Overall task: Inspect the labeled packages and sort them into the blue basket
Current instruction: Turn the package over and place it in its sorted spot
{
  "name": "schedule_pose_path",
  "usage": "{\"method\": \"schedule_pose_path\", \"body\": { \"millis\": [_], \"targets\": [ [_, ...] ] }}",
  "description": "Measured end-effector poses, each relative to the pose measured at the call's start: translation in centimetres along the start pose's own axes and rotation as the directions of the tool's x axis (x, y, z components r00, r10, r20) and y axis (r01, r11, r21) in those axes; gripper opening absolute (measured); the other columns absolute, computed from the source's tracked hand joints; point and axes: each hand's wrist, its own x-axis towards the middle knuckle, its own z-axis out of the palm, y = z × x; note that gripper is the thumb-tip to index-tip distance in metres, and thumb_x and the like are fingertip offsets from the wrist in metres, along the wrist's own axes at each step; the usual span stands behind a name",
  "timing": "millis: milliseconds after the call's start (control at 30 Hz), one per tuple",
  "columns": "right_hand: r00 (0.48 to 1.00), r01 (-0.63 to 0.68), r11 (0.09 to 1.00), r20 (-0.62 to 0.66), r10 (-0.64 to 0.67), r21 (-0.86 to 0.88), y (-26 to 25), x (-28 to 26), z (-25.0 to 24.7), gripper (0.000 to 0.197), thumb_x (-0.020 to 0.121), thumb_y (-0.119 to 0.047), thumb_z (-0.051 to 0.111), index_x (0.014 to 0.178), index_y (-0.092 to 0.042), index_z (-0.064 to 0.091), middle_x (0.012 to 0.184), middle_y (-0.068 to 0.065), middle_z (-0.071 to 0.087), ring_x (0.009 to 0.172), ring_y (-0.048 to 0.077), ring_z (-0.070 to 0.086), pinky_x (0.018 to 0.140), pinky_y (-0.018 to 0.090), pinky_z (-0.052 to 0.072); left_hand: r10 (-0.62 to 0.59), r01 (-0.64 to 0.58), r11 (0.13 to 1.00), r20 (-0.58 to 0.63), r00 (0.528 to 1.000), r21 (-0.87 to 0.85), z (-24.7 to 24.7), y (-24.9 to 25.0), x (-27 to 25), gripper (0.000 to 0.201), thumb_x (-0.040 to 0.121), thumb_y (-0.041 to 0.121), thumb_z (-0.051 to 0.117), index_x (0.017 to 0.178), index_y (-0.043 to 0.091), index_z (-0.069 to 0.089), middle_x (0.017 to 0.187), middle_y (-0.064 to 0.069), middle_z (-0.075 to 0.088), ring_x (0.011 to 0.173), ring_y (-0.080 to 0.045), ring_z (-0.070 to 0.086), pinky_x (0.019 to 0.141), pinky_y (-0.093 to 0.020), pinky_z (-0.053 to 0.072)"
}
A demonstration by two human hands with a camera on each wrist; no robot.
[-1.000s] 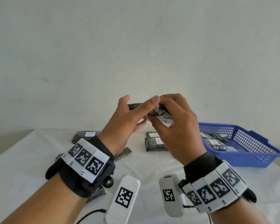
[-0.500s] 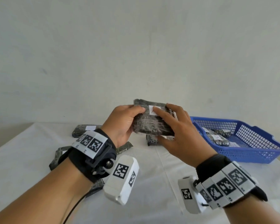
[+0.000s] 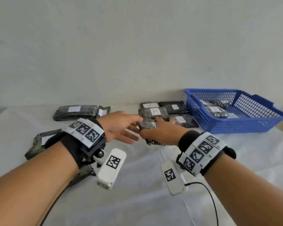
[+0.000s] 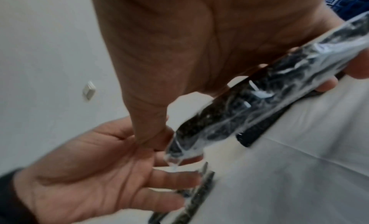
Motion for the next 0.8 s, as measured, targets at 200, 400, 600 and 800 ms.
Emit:
{"method": "schedule_pose_path", "body": {
  "millis": [200, 400, 600, 800],
  "targets": [
    [0.994, -0.109, 0.985, 0.005, 0.11, -0.135, 0.0, 3.2, 1.5, 0.116, 0.077, -0.082, 0.057, 0.167, -0.027, 0.008, 0.171, 0.023, 0.002, 0.153, 0.05, 0.022, 0.122, 0.057, 0.031, 0.074, 0.033, 0.836, -0.172, 0.982, 0.547, -3.4, -0.2, 3.7, 0.037, 0.097, 0.037, 0.071, 0.108, 0.002, 0.068, 0.104, -0.012, 0.074, 0.093, -0.028, 0.072, 0.089, -0.041, 0.062],
    [1.0, 0.007, 0.998, -0.001, -0.007, -0.058, -2.4, 4.4, -0.5, 0.107, 0.075, -0.079, 0.057, 0.161, -0.026, 0.023, 0.164, 0.02, 0.023, 0.148, 0.047, 0.031, 0.118, 0.057, 0.036, 0.07, 0.14, 0.437, -0.189, 0.979, 0.888, -5.8, -0.7, 6.3, 0.036, 0.092, 0.038, 0.077, 0.099, 0.005, 0.065, 0.103, -0.01, 0.066, 0.091, -0.026, 0.064, 0.079, -0.034, 0.049],
    [0.985, 0.099, 0.995, -0.139, -0.098, 0.003, -7.8, 8.7, -3.1, 0.094, 0.072, -0.077, 0.056, 0.149, -0.026, 0.034, 0.135, 0.015, 0.037, 0.124, 0.041, 0.047, 0.108, 0.052, 0.047, -0.066, 0.169, 0.31, -0.156, 0.986, 0.936, -6.3, -1.6, 7.8, 0.045, 0.086, 0.042, 0.082, 0.086, 0.007, 0.053, 0.086, -0.005, 0.057, 0.093, -0.027, 0.065, 0.084, -0.039, 0.052],
    [0.992, 0.044, 0.998, -0.115, -0.049, -0.047, -11.7, 15.2, -1.8, 0.104, 0.068, -0.078, 0.057, 0.154, -0.028, 0.029, 0.142, 0.017, 0.033, 0.131, 0.046, 0.045, 0.109, 0.055, 0.045, -0.034, 0.114, 0.309, -0.109, 0.993, 0.944, -7.0, -2.2, 8.5, 0.022, 0.085, 0.023, 0.076, 0.092, 0.012, 0.058, 0.085, -0.004, 0.055, 0.077, -0.021, 0.056, 0.072, -0.035, 0.05]
  ]
}}
